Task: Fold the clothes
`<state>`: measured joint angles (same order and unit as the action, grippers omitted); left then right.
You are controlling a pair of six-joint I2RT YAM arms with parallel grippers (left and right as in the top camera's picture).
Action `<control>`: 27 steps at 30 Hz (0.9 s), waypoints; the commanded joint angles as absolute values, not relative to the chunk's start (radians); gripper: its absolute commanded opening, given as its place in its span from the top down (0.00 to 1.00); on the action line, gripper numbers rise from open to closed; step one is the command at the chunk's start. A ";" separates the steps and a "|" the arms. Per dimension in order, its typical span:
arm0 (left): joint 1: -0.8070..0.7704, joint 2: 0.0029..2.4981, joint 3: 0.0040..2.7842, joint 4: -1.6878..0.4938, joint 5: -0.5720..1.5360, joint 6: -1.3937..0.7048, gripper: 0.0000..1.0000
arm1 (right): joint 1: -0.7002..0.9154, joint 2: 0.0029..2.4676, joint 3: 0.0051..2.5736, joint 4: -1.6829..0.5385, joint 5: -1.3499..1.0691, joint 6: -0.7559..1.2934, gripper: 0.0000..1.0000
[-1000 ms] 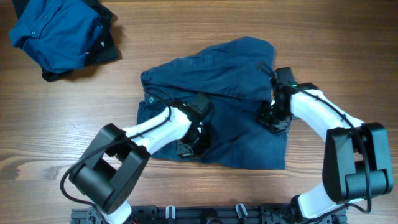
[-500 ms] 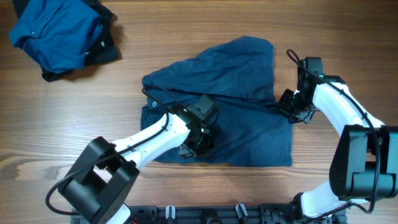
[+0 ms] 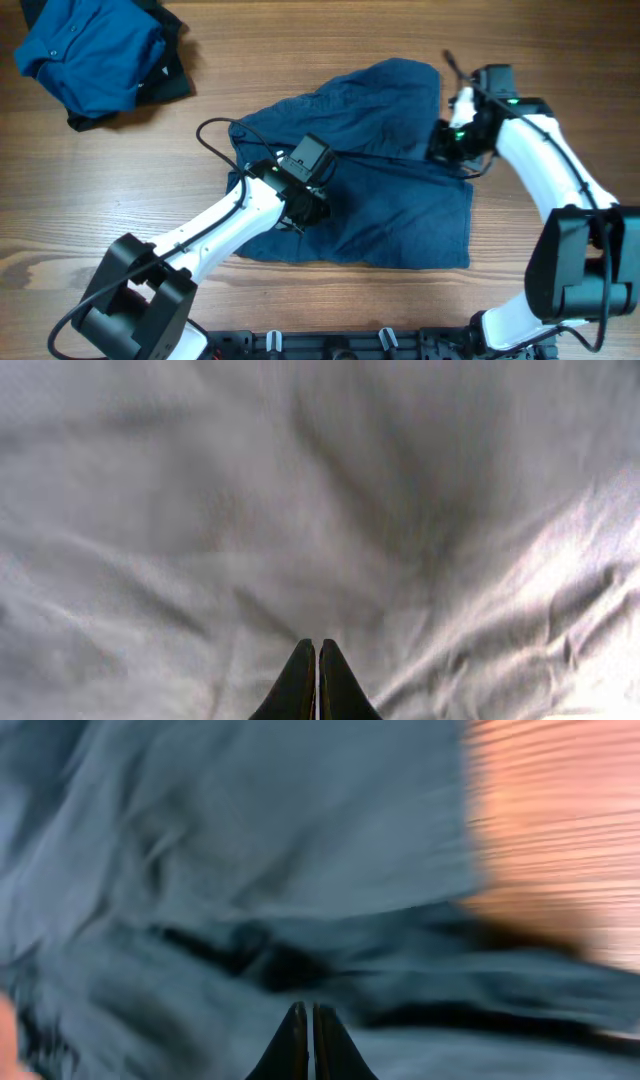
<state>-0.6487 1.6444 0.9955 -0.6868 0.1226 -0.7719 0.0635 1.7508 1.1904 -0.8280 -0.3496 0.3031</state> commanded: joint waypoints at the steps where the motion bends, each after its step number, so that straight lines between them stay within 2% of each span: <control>1: -0.608 1.633 0.988 -0.686 0.051 -0.760 0.96 | 0.176 1.772 1.140 -0.789 -0.395 0.292 0.96; 3: -0.582 1.638 0.985 -0.714 0.046 -0.759 0.96 | 0.207 1.779 1.126 -0.772 -0.326 0.368 0.96; 8: -0.519 1.639 0.985 -0.730 -0.027 -0.719 0.96 | 0.213 1.781 1.105 -0.722 -0.321 0.395 0.96; 14: -0.443 1.645 0.985 -0.568 -0.019 -0.585 0.96 | 0.213 1.781 1.105 -0.719 -0.322 0.395 0.96; 27: -0.374 1.763 0.985 -0.418 -0.010 -0.474 0.96 | 0.216 1.781 1.104 -0.742 -0.321 0.393 0.96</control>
<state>-0.4038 1.7359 0.9897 -0.4393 0.0044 -0.5289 0.2153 1.7638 1.1141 -0.7395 -0.3355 0.3885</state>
